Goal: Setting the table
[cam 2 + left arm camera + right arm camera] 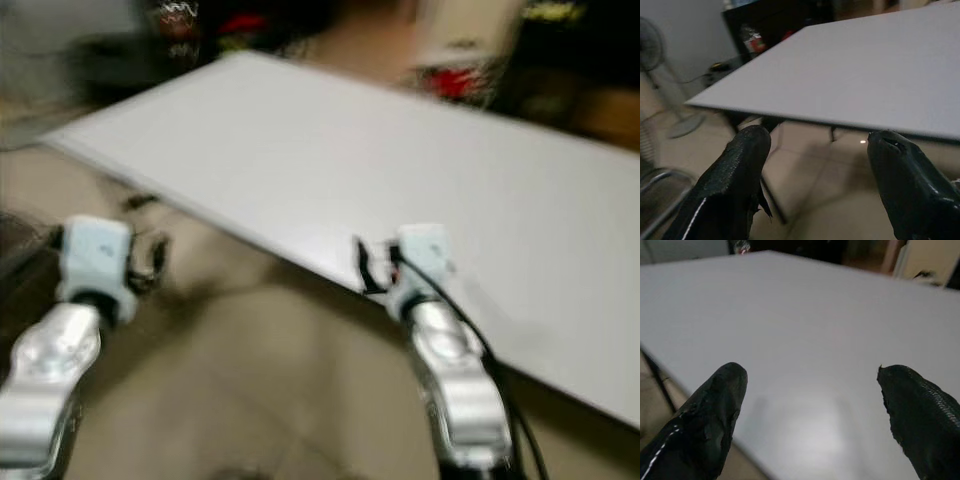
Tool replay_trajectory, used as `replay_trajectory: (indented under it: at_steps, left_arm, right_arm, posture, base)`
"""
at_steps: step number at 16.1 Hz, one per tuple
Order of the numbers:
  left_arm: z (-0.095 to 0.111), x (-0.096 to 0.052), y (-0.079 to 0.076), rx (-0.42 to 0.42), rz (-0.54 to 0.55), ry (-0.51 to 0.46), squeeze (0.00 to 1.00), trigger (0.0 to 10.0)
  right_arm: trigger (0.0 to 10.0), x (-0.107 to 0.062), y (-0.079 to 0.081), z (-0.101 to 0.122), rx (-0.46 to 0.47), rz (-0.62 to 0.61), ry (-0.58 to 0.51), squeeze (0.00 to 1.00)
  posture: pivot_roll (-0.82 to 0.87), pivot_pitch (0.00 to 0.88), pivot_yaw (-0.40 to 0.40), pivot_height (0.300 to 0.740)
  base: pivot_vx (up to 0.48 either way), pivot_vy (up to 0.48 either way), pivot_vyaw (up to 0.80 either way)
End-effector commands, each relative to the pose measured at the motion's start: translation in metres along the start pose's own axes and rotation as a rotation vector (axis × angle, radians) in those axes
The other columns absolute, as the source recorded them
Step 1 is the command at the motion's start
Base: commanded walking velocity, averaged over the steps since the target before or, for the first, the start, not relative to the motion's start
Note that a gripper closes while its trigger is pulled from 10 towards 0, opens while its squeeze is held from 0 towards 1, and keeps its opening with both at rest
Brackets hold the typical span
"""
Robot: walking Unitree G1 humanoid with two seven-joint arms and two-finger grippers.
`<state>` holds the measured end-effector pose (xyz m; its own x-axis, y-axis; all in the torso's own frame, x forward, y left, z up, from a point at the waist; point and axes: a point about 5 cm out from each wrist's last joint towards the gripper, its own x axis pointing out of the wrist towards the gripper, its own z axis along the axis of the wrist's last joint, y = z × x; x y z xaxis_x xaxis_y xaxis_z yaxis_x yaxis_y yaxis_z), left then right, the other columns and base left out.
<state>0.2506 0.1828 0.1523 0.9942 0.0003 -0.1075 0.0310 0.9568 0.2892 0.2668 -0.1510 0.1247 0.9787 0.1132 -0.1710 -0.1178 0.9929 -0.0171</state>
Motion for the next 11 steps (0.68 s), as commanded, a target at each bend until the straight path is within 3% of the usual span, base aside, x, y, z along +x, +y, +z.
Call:
replay_trajectory:
  at_steps: [1,11]
  left_arm:
    - [0.0042,0.0011,0.0029,0.01,0.005,-0.014,0.0,10.0]
    - [0.0104,0.0038,0.0055,0.036,-0.015,-0.031,0.0,10.0]
  right_arm:
    - [10.0,0.0006,0.0025,0.0069,0.002,0.012,-0.031,1.0]
    - [10.0,0.0005,0.0086,0.0054,0.071,0.03,-0.056,1.0]
  posture:
    - [0.12,0.0,-0.008,0.74]
    - [0.13,0.0,0.018,0.74]
  base:
    - [0.0,0.364,0.8]
    - [0.0,0.367,0.8]
